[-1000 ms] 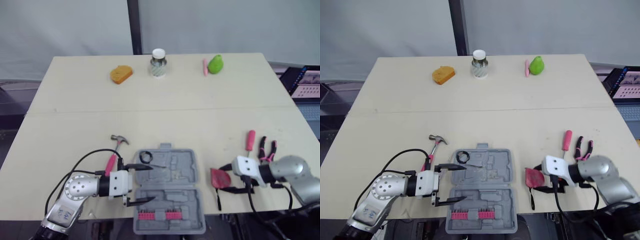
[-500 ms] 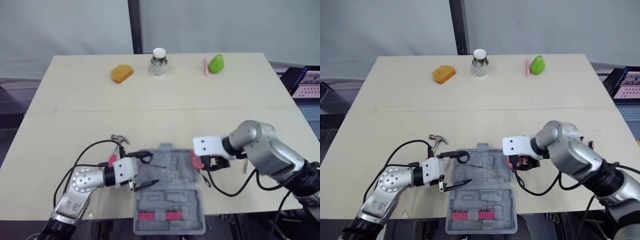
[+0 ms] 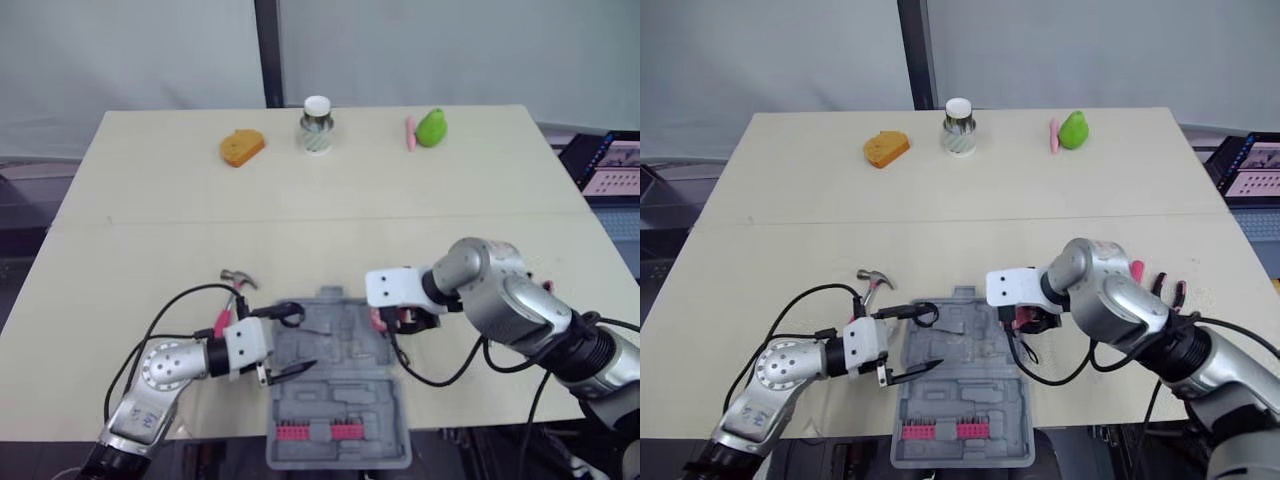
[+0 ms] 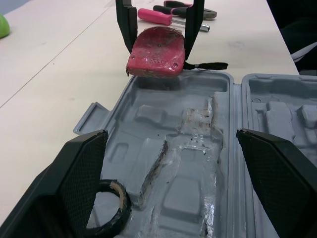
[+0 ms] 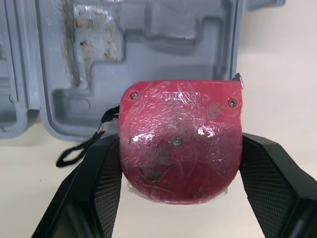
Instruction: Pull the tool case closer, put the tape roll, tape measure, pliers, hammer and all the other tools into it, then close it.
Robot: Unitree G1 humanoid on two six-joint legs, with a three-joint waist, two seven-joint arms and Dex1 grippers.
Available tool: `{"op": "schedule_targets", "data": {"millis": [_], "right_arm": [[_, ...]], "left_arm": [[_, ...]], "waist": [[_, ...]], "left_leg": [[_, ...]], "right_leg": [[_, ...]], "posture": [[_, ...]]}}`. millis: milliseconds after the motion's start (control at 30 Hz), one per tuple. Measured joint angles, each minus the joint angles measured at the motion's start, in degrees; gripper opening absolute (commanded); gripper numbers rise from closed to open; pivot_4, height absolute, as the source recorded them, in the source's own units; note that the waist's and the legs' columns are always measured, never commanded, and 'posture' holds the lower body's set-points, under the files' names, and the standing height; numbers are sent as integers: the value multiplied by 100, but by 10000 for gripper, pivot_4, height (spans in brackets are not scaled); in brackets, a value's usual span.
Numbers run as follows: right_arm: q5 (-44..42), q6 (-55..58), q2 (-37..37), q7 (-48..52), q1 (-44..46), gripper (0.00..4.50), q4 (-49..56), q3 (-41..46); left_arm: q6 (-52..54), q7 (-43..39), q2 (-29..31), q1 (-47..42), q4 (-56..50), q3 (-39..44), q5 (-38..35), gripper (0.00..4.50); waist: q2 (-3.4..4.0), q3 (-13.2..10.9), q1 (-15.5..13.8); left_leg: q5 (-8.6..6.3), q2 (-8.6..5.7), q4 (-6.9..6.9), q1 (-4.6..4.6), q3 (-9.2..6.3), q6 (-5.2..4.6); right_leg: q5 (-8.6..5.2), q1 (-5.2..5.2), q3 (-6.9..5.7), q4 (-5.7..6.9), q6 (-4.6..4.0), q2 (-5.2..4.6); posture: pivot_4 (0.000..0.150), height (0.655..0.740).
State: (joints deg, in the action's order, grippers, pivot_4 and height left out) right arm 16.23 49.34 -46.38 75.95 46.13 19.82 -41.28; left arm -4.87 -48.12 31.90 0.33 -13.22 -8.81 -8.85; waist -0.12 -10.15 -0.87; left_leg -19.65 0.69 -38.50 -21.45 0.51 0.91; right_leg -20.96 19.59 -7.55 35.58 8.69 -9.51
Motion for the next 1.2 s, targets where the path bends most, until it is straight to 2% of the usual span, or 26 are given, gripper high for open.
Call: {"op": "schedule_targets", "data": {"millis": [367, 1200], "right_arm": [[247, 48, 413, -30, 99, 29516, -240, -348], [636, -314, 807, -134, 78, 29516, -675, -457]], "left_arm": [[120, 14, -2, 32, -99, 96, -5, 45000], [242, 69, -55, 14, -179, 101, -7, 45000]], "waist": [[0, 0, 22], [0, 0, 104]], "left_leg": [[0, 0, 1, 0, -1, 0], [0, -1, 11, 2, -4, 1]], "right_leg": [[0, 1, 0, 3, 0, 0], [0, 3, 0, 3, 0, 0]], "posture": [[1500, 7400], [1500, 7400]]}}
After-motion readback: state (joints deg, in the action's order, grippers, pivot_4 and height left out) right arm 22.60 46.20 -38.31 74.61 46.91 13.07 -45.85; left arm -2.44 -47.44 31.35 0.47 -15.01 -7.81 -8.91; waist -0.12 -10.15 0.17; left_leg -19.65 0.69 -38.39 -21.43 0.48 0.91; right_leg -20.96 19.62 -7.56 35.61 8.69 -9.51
